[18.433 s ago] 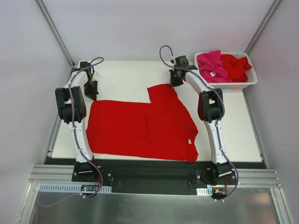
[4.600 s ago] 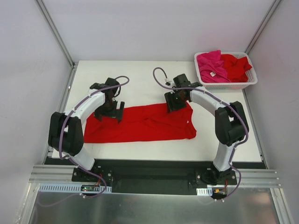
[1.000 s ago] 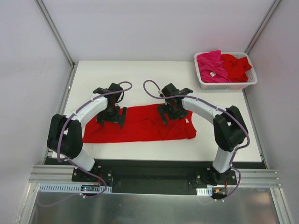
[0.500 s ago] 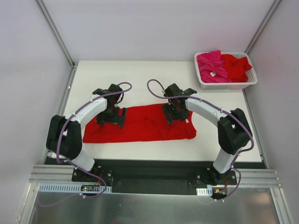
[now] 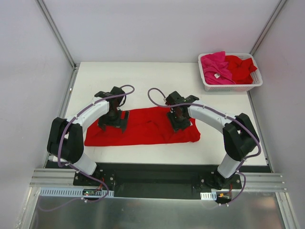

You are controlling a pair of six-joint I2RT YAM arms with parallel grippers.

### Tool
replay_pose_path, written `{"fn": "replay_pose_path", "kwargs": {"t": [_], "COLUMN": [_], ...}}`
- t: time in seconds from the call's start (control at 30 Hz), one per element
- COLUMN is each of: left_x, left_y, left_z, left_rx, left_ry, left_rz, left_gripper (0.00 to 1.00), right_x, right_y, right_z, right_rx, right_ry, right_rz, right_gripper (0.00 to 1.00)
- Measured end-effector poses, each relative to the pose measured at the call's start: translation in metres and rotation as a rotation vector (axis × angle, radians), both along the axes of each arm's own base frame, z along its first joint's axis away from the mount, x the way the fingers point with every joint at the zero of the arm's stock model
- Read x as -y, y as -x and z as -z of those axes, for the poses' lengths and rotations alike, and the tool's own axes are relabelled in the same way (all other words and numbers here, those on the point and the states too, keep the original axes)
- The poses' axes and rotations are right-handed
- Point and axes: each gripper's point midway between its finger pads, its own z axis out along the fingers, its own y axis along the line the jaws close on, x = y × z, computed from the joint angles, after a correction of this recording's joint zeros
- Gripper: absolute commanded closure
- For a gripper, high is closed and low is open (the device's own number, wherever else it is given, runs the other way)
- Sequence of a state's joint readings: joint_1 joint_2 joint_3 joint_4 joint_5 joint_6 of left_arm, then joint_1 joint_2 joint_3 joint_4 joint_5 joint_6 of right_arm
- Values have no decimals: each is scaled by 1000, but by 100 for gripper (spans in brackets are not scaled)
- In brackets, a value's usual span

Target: Fold and stack the t-shirts

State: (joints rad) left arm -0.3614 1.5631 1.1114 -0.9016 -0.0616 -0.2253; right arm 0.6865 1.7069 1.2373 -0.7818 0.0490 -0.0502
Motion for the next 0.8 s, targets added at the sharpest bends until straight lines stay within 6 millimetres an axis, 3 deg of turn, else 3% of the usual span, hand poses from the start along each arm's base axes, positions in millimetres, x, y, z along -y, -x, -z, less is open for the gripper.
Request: {"fn": "replay_pose_path", "kwargs": {"t": [0.53, 0.67, 0.8], "left_x": [0, -1, -2], "left_y": [4, 6, 8], "left_z": [3, 4, 4], "left_rx": [-10, -11, -13], "left_ry": [-3, -4, -6], "left_rz": [7, 6, 6], "left_gripper": [1, 1, 1], "right_x": [-2, -4, -4], "right_y": [-7, -10, -11], "right_z": [16, 24, 26], "right_rx": [3, -8, -9], "right_ry": [36, 51, 56], "right_rz": [1, -8, -9], "right_gripper": [57, 84, 91]}}
